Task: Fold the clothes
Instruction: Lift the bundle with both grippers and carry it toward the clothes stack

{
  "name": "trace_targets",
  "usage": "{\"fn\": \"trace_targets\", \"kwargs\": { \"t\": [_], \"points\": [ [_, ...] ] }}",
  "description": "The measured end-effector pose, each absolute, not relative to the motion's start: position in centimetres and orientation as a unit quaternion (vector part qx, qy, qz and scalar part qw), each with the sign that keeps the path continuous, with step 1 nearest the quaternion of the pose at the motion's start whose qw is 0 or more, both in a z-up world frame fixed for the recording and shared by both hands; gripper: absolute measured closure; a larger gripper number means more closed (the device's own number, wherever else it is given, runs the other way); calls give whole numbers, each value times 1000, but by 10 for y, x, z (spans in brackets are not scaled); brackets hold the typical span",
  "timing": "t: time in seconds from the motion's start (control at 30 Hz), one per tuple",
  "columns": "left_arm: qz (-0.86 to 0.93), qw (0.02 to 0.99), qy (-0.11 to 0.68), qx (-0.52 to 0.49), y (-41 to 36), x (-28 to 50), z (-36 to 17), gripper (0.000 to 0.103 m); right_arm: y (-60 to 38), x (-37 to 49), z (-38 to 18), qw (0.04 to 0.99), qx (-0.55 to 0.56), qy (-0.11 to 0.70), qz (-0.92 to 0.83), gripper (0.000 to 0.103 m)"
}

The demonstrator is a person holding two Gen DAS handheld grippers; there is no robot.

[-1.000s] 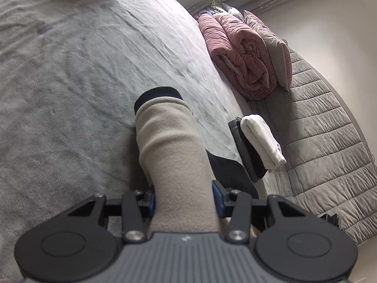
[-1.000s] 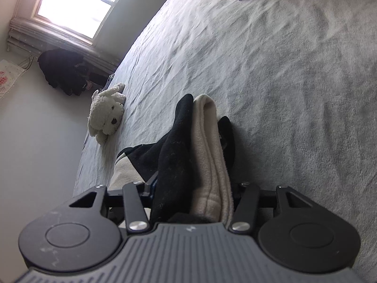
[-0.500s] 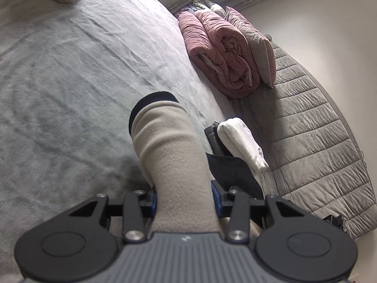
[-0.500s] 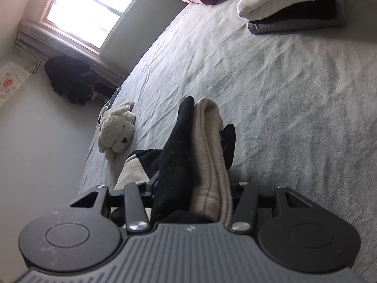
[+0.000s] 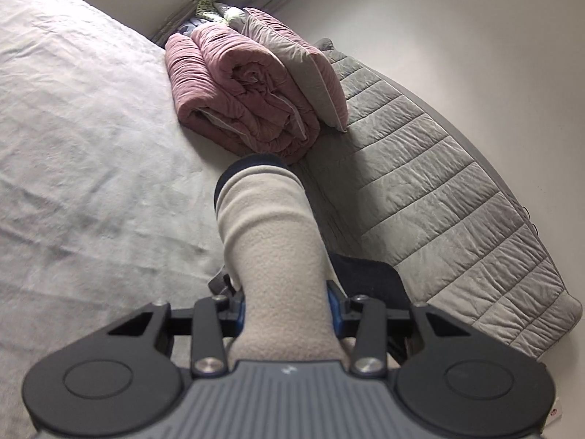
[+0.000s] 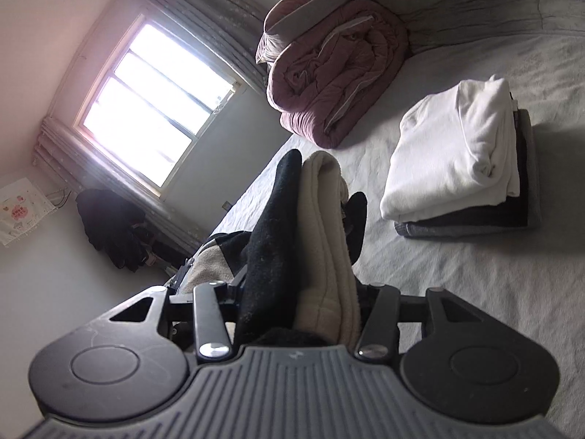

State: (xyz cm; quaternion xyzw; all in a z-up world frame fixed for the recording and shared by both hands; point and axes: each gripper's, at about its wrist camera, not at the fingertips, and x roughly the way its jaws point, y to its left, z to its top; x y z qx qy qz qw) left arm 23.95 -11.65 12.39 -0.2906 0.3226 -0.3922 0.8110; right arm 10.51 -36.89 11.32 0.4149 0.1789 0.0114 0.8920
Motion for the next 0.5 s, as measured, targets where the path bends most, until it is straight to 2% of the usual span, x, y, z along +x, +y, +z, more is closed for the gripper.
{"fn": "trace_targets", "kwargs": {
  "t": [0.2,0.5],
  "points": [
    [-455,791,309,-270,-166,290,127,64,-395,121,120,910,400,101,-41,51],
    [-517,757,313,-248,-231,338,99,65,-438,133,99,913,393,18,-106,51]
  ]
}}
